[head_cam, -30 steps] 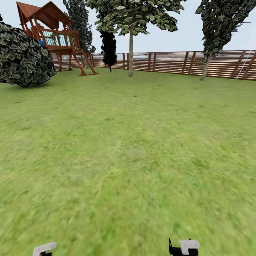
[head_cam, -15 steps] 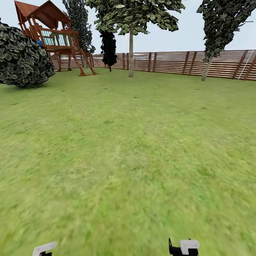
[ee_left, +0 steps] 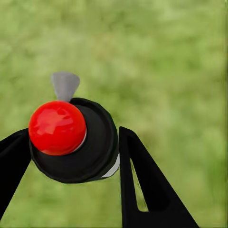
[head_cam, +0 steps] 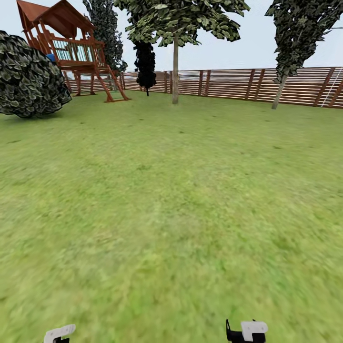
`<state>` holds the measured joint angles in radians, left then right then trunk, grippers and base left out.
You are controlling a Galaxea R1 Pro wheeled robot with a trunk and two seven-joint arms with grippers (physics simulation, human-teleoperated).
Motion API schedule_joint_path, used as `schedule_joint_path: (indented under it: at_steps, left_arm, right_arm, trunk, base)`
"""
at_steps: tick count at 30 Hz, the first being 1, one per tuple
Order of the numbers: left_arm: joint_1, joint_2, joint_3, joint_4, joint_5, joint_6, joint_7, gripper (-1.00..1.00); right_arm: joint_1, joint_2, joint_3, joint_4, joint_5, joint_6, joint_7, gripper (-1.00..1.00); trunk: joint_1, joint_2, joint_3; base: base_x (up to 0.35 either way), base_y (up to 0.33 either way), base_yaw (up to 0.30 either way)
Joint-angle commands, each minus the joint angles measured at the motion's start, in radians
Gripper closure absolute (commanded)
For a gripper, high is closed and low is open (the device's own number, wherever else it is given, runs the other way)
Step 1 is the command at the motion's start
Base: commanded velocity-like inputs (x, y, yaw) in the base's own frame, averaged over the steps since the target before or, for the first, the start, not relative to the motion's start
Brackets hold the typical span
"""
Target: In the garden, pick up the pesticide atomizer on the floor and spray pesticide onto both trees until each tree trunk is fully covered.
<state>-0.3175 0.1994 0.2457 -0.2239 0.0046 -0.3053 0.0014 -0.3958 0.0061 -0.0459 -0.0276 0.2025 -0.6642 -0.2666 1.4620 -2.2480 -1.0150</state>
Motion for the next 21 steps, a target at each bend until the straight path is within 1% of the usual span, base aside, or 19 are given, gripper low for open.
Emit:
schedule_joint_path:
  at_steps: [1, 21]
  left_arm:
    - [0.000, 0.000, 0.000, 0.000, 0.000, 0.000, 0.000, 1.00]
    - [0.000, 0.000, 0.000, 0.001, 0.000, 0.000, 0.000, 1.00]
  right_arm:
    - [0.000, 0.000, 0.000, 0.000, 0.000, 0.000, 0.000, -1.00]
    - [0.000, 0.000, 0.000, 0.000, 0.000, 0.000, 0.000, -1.00]
  trunk:
    - [0.000, 0.000, 0.000]
    - [0.000, 0.000, 0.000]
  base:
    - [0.339, 0.000, 0.000]
    - [0.339, 0.000, 0.000]
